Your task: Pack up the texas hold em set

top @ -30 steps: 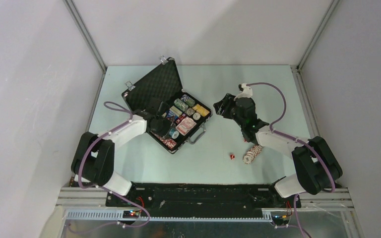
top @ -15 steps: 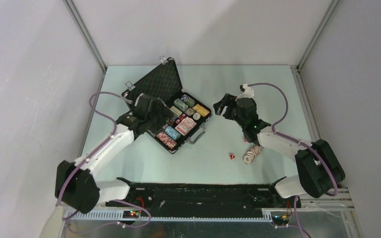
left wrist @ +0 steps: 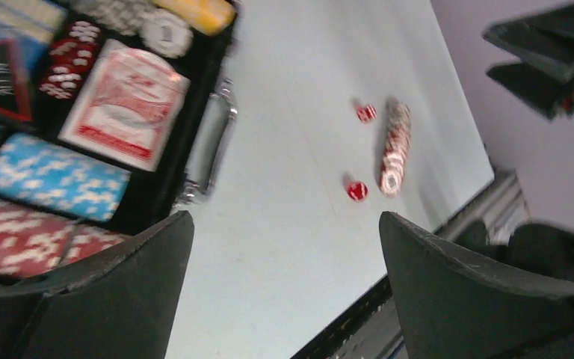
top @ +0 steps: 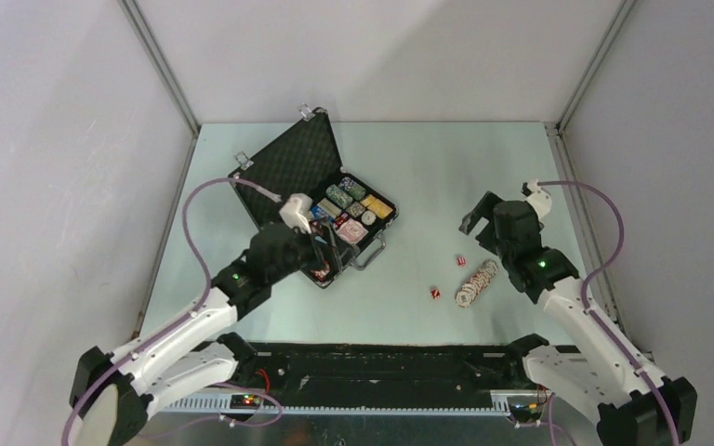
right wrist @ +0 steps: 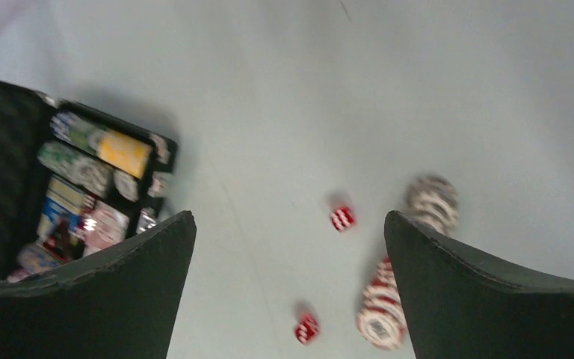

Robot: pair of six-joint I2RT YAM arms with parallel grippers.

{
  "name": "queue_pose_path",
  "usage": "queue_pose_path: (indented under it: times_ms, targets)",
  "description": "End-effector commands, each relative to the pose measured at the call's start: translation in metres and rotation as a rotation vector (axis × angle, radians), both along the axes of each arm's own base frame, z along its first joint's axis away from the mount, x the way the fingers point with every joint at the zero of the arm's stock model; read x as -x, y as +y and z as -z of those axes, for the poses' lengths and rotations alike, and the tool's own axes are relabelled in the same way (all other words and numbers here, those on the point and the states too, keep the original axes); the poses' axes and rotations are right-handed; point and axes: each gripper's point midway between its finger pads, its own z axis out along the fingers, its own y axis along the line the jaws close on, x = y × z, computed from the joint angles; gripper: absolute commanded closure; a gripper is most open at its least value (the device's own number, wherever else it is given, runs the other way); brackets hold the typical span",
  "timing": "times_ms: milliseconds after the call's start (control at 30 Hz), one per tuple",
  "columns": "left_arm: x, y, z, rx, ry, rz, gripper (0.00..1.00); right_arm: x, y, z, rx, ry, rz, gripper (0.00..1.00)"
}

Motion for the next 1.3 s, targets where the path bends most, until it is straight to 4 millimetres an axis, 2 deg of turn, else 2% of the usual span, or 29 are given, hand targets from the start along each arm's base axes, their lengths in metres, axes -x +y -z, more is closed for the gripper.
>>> queue_pose_path:
  times_ms: [0,33,67,100,133,167,200,233,267,300,333,367,400,467,533,567,600,633,667,700,733,767,867,900,967,1000,1033,1267]
  targets:
    - [0.012,-0.043,-0.035,0.027,-0.274,0.177,0.00,0.043,-0.025,0.025,0.120,0.181,-0.042,0.00]
    - [0.023,-0.054,-0.034,0.021,-0.286,0.217,0.00,0.046,-0.028,0.027,0.124,0.196,-0.049,0.01]
    - [0.021,-0.058,-0.032,-0.011,-0.314,0.207,0.01,0.049,-0.032,0.032,0.108,0.227,-0.047,0.01]
    - [0.033,-0.071,-0.035,-0.016,-0.329,0.251,0.03,0.052,-0.036,0.036,0.100,0.253,-0.040,0.01]
    - [0.040,-0.082,-0.027,-0.058,-0.337,0.280,0.03,0.053,-0.041,0.041,0.065,0.287,-0.027,0.02]
    - [0.043,-0.089,-0.031,-0.066,-0.351,0.293,0.05,0.054,-0.043,0.045,0.045,0.311,-0.023,0.04]
    - [0.050,-0.100,-0.019,-0.121,-0.354,0.328,0.05,0.054,-0.049,0.050,0.003,0.343,-0.001,0.06]
    - [0.052,-0.109,-0.027,-0.126,-0.373,0.341,0.08,0.053,-0.053,0.056,-0.017,0.372,0.016,0.07]
    - [0.058,-0.119,-0.013,-0.189,-0.376,0.377,0.08,0.052,-0.061,0.058,-0.053,0.383,0.052,0.09]
    - [0.058,-0.128,-0.015,-0.208,-0.387,0.388,0.09,0.049,-0.065,0.062,-0.069,0.395,0.071,0.10]
    - [0.062,-0.136,-0.007,-0.252,-0.396,0.416,0.10,0.046,-0.070,0.063,-0.092,0.397,0.098,0.12]
    - [0.062,-0.142,-0.011,-0.267,-0.414,0.430,0.10,0.041,-0.073,0.067,-0.101,0.403,0.111,0.13]
    - [0.063,-0.149,0.001,-0.301,-0.403,0.453,0.11,0.039,-0.076,0.068,-0.112,0.405,0.132,0.16]
    - [0.059,-0.163,0.002,-0.336,-0.400,0.476,0.14,0.033,-0.075,0.074,-0.135,0.425,0.134,0.20]
    - [0.059,-0.172,0.008,-0.370,-0.393,0.513,0.14,0.026,-0.071,0.077,-0.150,0.440,0.109,0.23]
    - [0.062,-0.175,0.019,-0.399,-0.381,0.551,0.15,0.025,-0.071,0.082,-0.149,0.464,0.110,0.23]
    - [0.062,-0.180,0.015,-0.395,-0.386,0.563,0.15,0.024,-0.073,0.082,-0.141,0.469,0.114,0.23]
    - [0.064,-0.183,0.024,-0.419,-0.373,0.598,0.15,0.025,-0.076,0.087,-0.127,0.496,0.126,0.23]
    - [0.065,-0.188,0.021,-0.419,-0.378,0.609,0.15,0.024,-0.080,0.087,-0.108,0.501,0.145,0.24]
    - [0.066,-0.189,0.034,-0.459,-0.361,0.638,0.15,0.026,-0.087,0.092,-0.083,0.527,0.177,0.24]
    - [0.065,-0.195,0.030,-0.463,-0.368,0.647,0.16,0.025,-0.089,0.094,-0.076,0.543,0.188,0.26]
    - [0.064,-0.195,0.044,-0.510,-0.352,0.663,0.17,0.024,-0.091,0.096,-0.071,0.549,0.197,0.28]
    - [0.058,-0.204,0.047,-0.547,-0.361,0.675,0.32,0.016,-0.092,0.101,-0.076,0.570,0.196,0.30]
    - [0.058,-0.206,0.052,-0.561,-0.368,0.692,0.33,0.014,-0.091,0.102,-0.073,0.576,0.186,0.30]
    - [0.060,-0.212,0.054,-0.567,-0.380,0.740,0.31,0.009,-0.091,0.106,-0.070,0.587,0.174,0.31]
    - [0.060,-0.217,0.049,-0.568,-0.401,0.760,0.29,0.006,-0.091,0.109,-0.071,0.595,0.171,0.31]
    - [0.063,-0.218,0.056,-0.583,-0.386,0.795,0.28,0.005,-0.090,0.110,-0.075,0.599,0.167,0.32]
    - [0.069,-0.239,0.066,-0.604,-0.398,0.927,0.21,-0.001,-0.088,0.136,-0.080,0.677,0.144,0.34]
